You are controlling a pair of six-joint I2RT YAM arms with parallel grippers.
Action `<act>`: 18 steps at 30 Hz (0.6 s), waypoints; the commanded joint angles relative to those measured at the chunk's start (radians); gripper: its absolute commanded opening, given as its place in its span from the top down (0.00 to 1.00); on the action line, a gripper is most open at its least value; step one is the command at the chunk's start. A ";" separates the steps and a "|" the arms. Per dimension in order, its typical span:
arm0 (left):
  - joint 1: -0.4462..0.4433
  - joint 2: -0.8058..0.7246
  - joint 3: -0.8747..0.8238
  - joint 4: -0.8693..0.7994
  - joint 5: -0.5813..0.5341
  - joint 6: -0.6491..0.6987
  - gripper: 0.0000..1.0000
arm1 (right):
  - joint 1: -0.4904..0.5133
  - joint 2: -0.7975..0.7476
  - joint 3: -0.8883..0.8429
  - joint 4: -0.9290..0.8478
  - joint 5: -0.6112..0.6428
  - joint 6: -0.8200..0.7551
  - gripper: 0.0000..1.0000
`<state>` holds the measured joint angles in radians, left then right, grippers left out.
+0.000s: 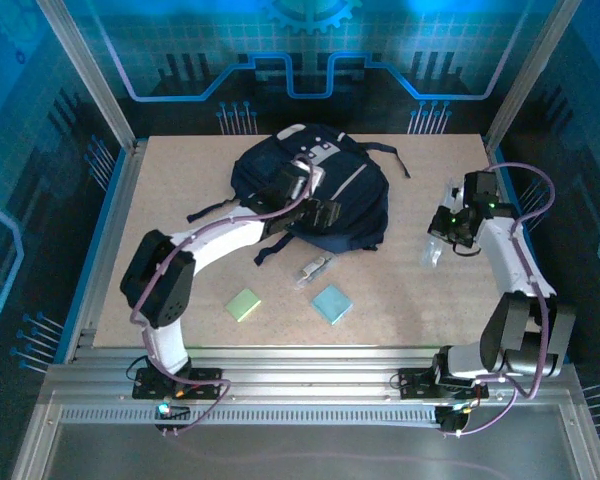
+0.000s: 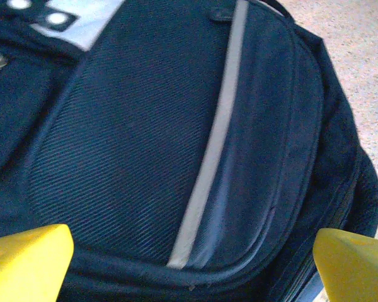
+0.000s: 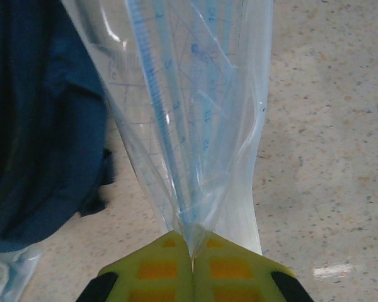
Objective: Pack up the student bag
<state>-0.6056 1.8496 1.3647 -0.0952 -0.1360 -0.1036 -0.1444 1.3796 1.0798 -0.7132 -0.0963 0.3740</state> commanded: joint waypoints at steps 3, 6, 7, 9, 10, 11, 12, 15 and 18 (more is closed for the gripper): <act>-0.064 0.144 0.173 -0.044 -0.071 0.130 0.01 | 0.001 -0.040 -0.043 0.025 -0.147 0.025 1.00; -0.077 0.252 0.299 -0.117 -0.149 0.168 0.01 | 0.001 -0.036 -0.050 0.036 -0.176 0.028 1.00; -0.079 0.285 0.344 -0.150 -0.170 0.173 0.02 | 0.001 -0.035 -0.052 0.036 -0.179 0.028 1.00; -0.079 0.363 0.430 -0.228 -0.214 0.178 0.02 | -0.003 -0.036 -0.053 0.038 -0.185 0.022 1.00; -0.079 0.394 0.463 -0.258 -0.228 0.178 0.02 | -0.005 -0.037 -0.052 0.037 -0.187 0.019 1.00; -0.079 0.425 0.491 -0.285 -0.241 0.178 0.02 | -0.007 -0.039 -0.053 0.036 -0.190 0.017 1.00; -0.079 0.451 0.513 -0.306 -0.252 0.180 0.02 | -0.011 -0.042 -0.055 0.038 -0.189 0.014 1.00; -0.079 0.499 0.534 -0.335 -0.277 0.176 0.10 | -0.027 -0.047 -0.057 0.041 -0.203 0.015 1.00; -0.072 0.494 0.514 -0.320 -0.264 0.160 0.60 | -0.037 -0.057 -0.057 0.044 -0.209 0.014 1.00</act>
<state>-0.6888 2.3348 1.8713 -0.3252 -0.3515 0.0555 -0.1650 1.3502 1.0328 -0.6792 -0.2726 0.3916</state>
